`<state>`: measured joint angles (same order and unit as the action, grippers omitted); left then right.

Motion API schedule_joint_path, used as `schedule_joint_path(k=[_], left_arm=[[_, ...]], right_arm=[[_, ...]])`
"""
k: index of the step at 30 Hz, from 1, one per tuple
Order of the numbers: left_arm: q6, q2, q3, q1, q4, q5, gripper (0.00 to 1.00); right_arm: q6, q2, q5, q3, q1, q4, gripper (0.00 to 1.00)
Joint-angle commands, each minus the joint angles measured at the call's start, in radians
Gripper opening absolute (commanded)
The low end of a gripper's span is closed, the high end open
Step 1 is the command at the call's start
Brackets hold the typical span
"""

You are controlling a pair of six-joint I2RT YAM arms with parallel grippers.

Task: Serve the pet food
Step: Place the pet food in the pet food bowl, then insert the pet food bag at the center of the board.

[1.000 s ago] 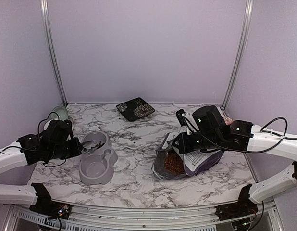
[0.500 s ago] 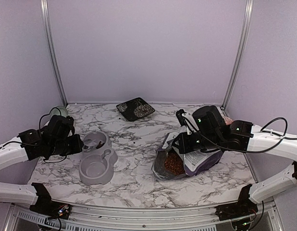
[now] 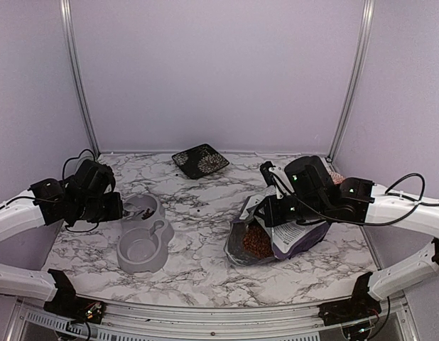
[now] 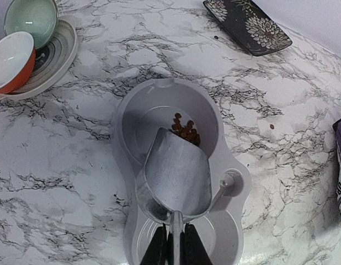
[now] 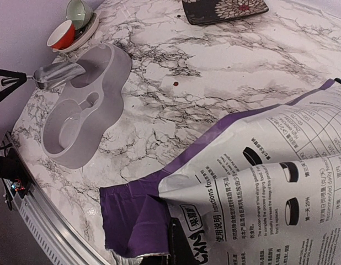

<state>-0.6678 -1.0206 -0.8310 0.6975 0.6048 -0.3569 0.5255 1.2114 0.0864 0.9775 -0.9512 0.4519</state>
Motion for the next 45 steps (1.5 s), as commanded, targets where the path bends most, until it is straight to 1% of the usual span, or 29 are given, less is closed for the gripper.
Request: schedule_joint_path(k=[1, 4, 8, 13, 23, 28, 33, 41, 45], left_arm=[[0.038, -0.076, -0.079, -0.006, 0.114, -0.019, 0.0], [0.038, -0.115, -0.107, -0.006, 0.159, -0.023, 0.0], [0.043, -0.13, -0.134, -0.006, 0.178, -0.024, 0.0], [0.058, -0.167, -0.203, -0.006, 0.238, -0.037, 0.0], [0.105, -0.174, -0.284, -0.006, 0.302, -0.031, 0.0], [0.095, -0.135, -0.317, -0.006, 0.303, 0.003, 0.0], [0.141, -0.074, -0.309, -0.004, 0.256, 0.044, 0.0], [0.201, 0.093, -0.228, 0.015, 0.071, 0.237, 0.0], [0.258, 0.147, -0.194, 0.064, -0.003, 0.35, 0.0]], right_arm=[[0.005, -0.008, 0.044, -0.015, 0.02, 0.02, 0.0], [0.008, -0.009, 0.044, -0.02, 0.02, 0.015, 0.0], [0.011, -0.014, 0.042, -0.025, 0.019, 0.014, 0.0], [0.01, -0.025, 0.047, -0.026, 0.02, 0.021, 0.0], [0.012, -0.034, 0.044, -0.023, 0.02, 0.019, 0.0], [0.013, -0.022, 0.045, -0.01, 0.019, 0.027, 0.0], [0.023, -0.008, 0.037, -0.007, 0.02, 0.011, 0.0], [0.034, 0.031, 0.037, 0.026, 0.016, 0.014, 0.0], [0.042, 0.047, 0.038, 0.046, 0.009, 0.015, 0.0]])
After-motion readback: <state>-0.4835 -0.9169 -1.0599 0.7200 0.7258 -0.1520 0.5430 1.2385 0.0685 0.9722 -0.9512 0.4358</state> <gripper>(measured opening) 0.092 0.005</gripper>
